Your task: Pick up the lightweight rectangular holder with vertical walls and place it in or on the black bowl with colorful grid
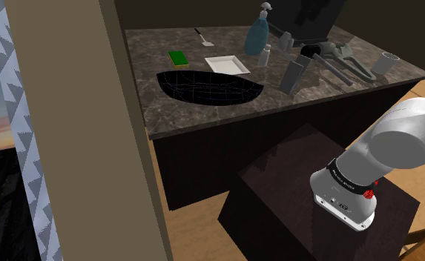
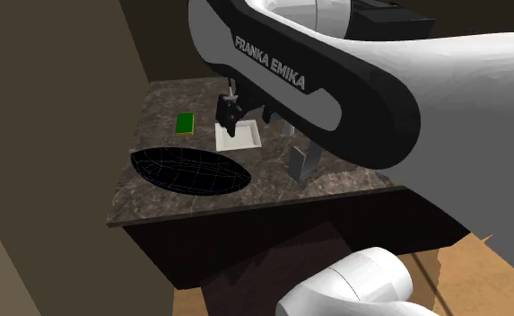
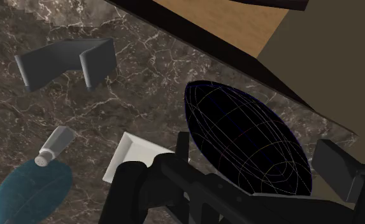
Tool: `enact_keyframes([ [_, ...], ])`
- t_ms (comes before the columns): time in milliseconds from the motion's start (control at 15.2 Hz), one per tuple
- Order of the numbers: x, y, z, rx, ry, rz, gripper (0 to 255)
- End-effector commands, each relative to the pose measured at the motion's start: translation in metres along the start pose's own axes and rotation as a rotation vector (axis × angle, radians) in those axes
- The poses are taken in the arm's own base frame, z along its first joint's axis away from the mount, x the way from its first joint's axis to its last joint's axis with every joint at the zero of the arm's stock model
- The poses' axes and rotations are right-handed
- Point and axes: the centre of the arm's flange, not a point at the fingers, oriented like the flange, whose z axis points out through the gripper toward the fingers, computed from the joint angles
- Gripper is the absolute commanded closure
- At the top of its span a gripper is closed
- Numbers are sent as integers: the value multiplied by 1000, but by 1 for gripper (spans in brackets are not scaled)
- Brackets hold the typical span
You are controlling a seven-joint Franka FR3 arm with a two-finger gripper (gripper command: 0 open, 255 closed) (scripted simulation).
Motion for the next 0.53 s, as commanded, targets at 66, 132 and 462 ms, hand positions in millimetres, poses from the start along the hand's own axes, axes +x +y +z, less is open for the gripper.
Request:
enact_keyframes([
  [66,-1,12,6,1,-1,-1,0],
  [132,-3,24,11,3,-1,-3,0],
  [462,-9,85,39,9,-4,-10,0],
])
